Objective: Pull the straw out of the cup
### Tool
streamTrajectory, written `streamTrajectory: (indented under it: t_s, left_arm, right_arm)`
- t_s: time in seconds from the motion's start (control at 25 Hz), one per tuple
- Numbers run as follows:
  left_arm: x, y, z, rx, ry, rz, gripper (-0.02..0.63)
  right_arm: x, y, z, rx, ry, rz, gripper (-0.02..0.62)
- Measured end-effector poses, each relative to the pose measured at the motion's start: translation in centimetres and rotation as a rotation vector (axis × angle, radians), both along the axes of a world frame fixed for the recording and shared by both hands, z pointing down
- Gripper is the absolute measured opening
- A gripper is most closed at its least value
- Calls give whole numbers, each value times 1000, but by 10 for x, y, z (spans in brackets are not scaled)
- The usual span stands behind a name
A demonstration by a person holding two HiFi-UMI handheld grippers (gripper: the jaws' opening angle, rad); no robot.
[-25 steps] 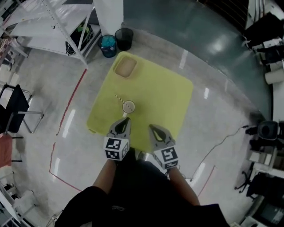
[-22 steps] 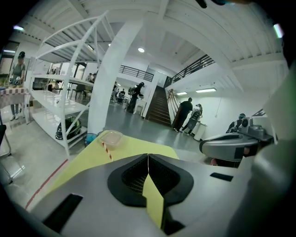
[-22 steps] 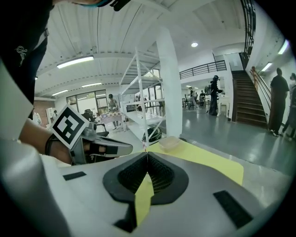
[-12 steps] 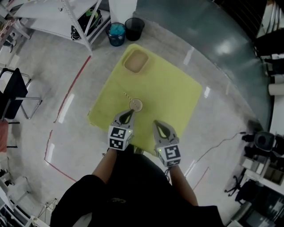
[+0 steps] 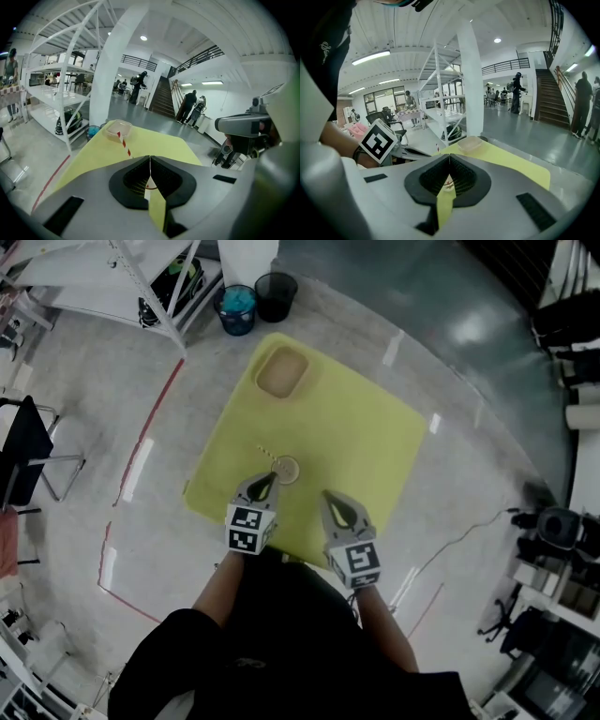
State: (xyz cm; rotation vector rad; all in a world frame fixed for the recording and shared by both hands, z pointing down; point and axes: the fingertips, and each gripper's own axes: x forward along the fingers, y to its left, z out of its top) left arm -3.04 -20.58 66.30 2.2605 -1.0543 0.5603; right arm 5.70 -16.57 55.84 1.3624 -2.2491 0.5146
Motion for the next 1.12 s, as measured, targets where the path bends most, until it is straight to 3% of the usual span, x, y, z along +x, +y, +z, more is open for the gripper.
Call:
streamTrajectory:
  t_s: [0.84, 1.04, 1.12]
  left_arm:
    - [1, -22, 42, -123, 23, 18, 46]
    - [2, -27, 45, -152, 89, 0, 56]
    - [4, -29, 47, -185, 148, -20, 111]
  right_arm:
    - [17, -20, 16, -37, 0, 87, 17]
    - [18, -15, 22, -50, -7, 105, 17]
    - [20, -15, 22, -49, -3, 113, 17]
